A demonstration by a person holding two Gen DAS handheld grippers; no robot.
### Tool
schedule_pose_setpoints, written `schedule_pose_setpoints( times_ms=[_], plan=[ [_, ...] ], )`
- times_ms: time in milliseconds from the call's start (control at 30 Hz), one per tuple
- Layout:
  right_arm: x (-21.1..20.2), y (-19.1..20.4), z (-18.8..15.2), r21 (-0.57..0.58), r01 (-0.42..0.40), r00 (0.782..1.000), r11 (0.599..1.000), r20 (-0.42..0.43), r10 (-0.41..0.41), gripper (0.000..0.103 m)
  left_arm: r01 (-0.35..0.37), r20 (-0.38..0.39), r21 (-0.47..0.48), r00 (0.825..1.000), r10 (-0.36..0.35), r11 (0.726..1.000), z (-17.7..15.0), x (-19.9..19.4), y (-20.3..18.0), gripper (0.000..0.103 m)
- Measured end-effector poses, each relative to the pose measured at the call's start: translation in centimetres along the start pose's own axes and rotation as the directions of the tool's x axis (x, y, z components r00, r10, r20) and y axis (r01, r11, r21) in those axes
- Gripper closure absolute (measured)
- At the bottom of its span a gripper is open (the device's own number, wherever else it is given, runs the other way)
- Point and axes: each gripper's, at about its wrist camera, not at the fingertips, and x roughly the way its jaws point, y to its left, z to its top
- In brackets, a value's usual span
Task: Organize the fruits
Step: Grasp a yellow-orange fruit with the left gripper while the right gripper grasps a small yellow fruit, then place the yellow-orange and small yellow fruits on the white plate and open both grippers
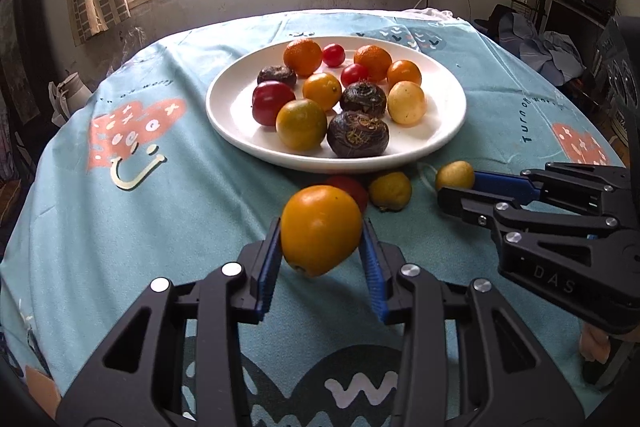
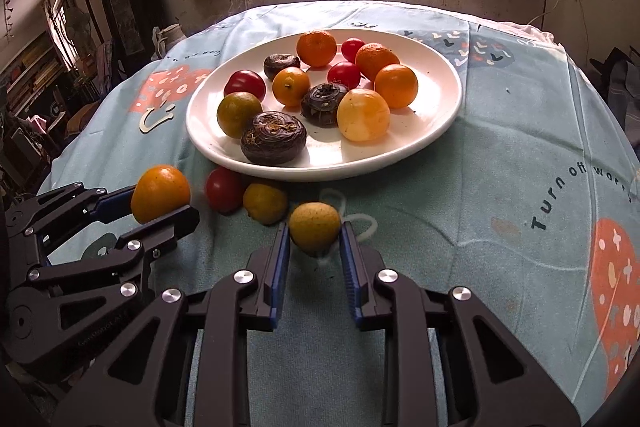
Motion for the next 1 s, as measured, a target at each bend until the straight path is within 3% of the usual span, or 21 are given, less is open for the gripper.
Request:
schedule_pose_setpoints(
  times_ms=[233, 733, 1000],
  plan=[
    [-3.4, -0.7, -0.2, 0.052, -0.015, 0.996, 0.999, 0.087, 0.011, 0.078, -0.055, 0.090, 0.007, 0.994, 0.054, 0.998, 0.6, -1.9, -0.1, 0.065],
    [-6.7, -1.6, 0.6, 0.112, -0.052, 0.982, 0.992, 0.187, 0.030, 0.078, -0.106, 0.193, 0.004, 0.976, 0.104, 0.994, 2.3, -3.9, -0.2, 0.065],
    [-5.5, -2.1, 5.4, 0.132, -0.036, 0.980, 0.991, 0.197, 0.009, 0.078, -0.128, 0.200, -0.013, 0.971, 0.128, 0.992, 7.2, -0.9, 0.3, 0.065]
  ],
)
